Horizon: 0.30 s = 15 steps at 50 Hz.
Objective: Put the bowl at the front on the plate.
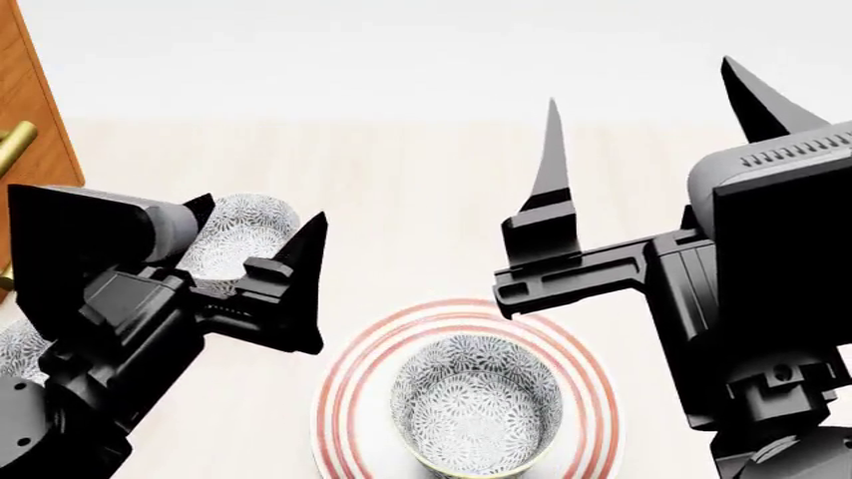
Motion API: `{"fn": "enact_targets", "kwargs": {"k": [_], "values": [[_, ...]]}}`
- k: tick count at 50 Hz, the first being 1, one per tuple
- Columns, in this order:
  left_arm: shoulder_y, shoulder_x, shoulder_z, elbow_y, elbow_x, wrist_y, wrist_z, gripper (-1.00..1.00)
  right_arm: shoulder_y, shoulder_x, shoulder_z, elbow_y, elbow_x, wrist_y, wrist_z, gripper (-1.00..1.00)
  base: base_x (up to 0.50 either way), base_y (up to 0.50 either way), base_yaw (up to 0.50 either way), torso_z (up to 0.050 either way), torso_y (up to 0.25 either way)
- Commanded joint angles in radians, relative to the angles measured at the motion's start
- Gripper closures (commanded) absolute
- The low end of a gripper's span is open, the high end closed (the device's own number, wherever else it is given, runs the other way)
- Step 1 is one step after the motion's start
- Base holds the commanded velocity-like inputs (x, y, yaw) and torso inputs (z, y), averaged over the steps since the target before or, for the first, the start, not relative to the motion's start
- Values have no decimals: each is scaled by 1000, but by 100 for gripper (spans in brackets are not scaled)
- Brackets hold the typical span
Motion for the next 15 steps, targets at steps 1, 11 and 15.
{"fn": "enact_targets", "kwargs": {"k": [1,11,15], "values": [[19,-28,-6,54,18,21,-19,-100,-25,1,4,-1,-6,-21,2,-100,0,0,0,0,0],[15,-49,-15,101,30,26,-36,-100,-25,4,2,-1,-5,-19,4,-100,0,0,0,0,0],[0,-65,-26,141,26,24,-52,-100,-26,5,-4,1,-8,-19,5,-100,0,0,0,0,0]]}}
